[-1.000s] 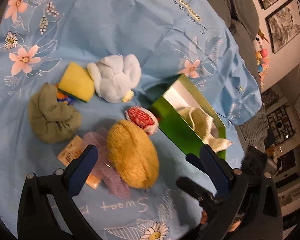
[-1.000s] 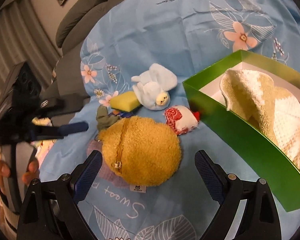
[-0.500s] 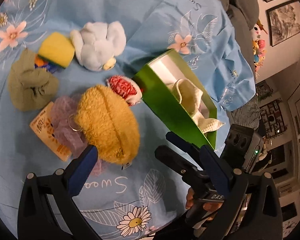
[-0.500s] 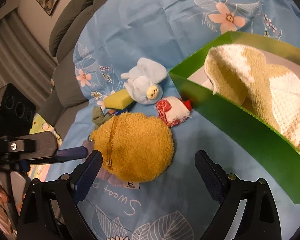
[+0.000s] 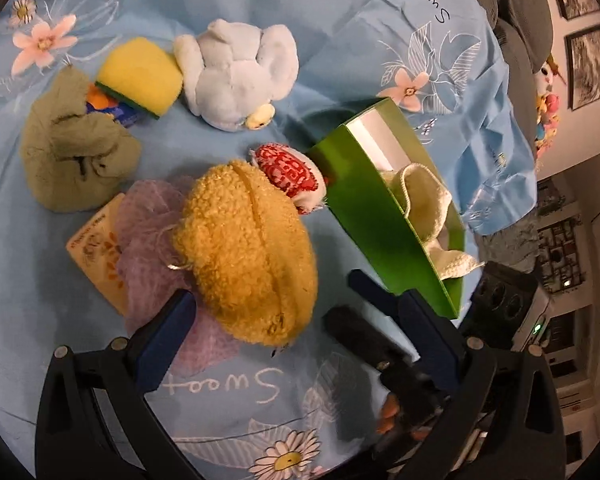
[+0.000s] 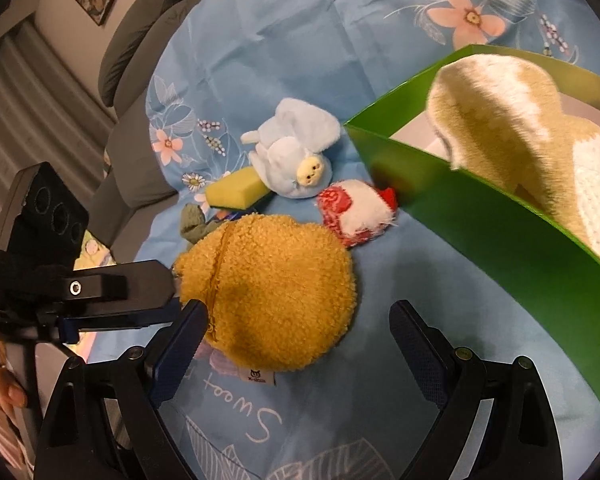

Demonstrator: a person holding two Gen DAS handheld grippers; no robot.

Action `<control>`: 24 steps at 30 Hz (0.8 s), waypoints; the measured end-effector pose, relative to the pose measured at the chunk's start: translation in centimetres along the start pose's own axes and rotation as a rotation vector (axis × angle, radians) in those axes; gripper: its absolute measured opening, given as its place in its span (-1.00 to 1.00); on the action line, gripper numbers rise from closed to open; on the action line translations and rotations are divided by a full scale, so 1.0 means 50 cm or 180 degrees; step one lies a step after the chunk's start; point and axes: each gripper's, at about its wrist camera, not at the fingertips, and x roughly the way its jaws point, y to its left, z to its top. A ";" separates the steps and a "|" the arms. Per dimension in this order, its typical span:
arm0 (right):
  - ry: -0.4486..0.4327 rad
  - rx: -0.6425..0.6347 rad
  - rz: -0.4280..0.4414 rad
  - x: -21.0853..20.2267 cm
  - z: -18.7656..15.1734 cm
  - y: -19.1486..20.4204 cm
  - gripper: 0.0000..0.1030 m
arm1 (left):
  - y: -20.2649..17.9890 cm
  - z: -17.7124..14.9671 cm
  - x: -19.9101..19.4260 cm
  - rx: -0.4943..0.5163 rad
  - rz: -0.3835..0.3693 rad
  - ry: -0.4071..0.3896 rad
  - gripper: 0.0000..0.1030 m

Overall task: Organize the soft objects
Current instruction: 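Close both grippers on the yellow fuzzy pouch and lift it, then carry the yellow pouch into the green box and open both grippers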

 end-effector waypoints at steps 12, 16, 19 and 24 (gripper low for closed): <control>0.0143 0.0161 0.0238 0.056 -0.005 -0.009 0.55 | 0.033 0.008 0.018 -0.0229 0.0031 -0.0095 -0.17; 0.0189 0.0151 0.0187 0.060 -0.009 -0.011 0.04 | 0.048 0.007 0.026 -0.0277 0.0082 -0.0105 -0.46; 0.0180 0.0179 0.0110 0.061 -0.010 -0.019 -0.54 | 0.047 0.006 0.024 -0.0244 0.0133 -0.0114 -0.59; 0.0080 -0.0026 0.0095 0.037 -0.006 0.005 -0.75 | 0.015 -0.002 0.006 -0.0015 0.0152 -0.0218 -0.59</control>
